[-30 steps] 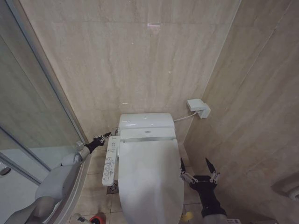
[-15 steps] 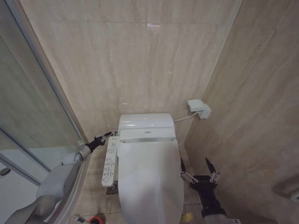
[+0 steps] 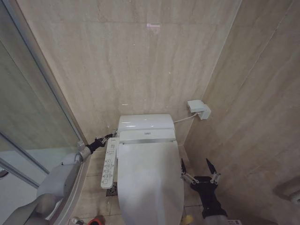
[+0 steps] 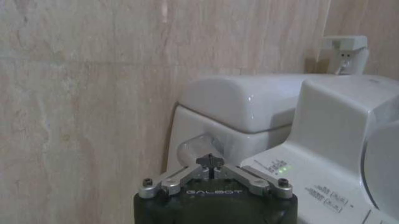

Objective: Open the toilet lid, clean the toilet bowl with a toilet brush, close the toilet lid, and flush.

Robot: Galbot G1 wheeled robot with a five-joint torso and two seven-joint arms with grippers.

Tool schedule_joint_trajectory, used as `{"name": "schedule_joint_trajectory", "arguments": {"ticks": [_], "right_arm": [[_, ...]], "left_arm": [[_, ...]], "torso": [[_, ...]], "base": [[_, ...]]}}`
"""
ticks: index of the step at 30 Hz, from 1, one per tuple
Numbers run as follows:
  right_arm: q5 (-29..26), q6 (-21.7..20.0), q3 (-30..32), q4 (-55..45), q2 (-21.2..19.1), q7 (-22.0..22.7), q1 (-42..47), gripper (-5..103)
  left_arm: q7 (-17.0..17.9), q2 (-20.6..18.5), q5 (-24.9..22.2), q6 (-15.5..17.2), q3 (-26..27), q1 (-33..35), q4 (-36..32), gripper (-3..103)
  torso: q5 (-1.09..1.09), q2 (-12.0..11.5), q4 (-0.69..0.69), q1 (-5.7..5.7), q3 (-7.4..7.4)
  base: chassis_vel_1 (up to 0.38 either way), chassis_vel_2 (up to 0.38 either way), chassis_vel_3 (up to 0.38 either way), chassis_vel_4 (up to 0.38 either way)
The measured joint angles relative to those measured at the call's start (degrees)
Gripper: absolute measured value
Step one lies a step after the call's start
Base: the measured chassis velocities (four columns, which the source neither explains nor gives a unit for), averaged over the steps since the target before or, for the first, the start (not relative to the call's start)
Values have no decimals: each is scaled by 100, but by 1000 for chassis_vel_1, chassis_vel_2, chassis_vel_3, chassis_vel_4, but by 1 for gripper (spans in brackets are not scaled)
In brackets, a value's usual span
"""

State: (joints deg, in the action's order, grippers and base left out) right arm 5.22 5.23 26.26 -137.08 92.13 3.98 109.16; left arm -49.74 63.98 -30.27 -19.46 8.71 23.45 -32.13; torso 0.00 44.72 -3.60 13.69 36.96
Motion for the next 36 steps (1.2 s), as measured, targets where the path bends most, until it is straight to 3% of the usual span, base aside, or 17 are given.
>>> {"name": "schedule_joint_trajectory", "arguments": {"ticks": [12,19,21,28,33,35,36], "right_arm": [[0,0,0,0,1,0,0,100],[0,0,0,0,0,0,0,100],[0,0,0,0,0,0,0,100],[0,0,0,0,-1,0,0,100],[0,0,0,0,0,0,0,100],[0,0,0,0,1,0,0,100],[0,0,0,0,0,0,0,100]], "left_arm": [[-268,181,338,21,124,-163,524,0],[-140,280,388,16,322,-148,485,0],[173,280,317,-4,485,121,160,0],[783,261,198,-241,991,675,-482,0],[1207,269,114,-678,1315,1087,-1113,0],[1606,269,36,-729,1377,1301,-1516,0],[2006,274,-50,-717,1397,1462,-1860,0]], "torso": [[-6,-1,-1,1,1],[-1,-1,-2,1,1],[-1,-1,-2,0,0],[-1,-1,1,0,1],[0,-1,0,0,0],[0,0,0,0,0],[0,0,0,0,0]], "base": [[0,0,0,0],[0,0,0,0],[0,0,0,0],[0,0,0,0],[0,0,0,0],[0,0,0,0],[0,0,0,0]]}}
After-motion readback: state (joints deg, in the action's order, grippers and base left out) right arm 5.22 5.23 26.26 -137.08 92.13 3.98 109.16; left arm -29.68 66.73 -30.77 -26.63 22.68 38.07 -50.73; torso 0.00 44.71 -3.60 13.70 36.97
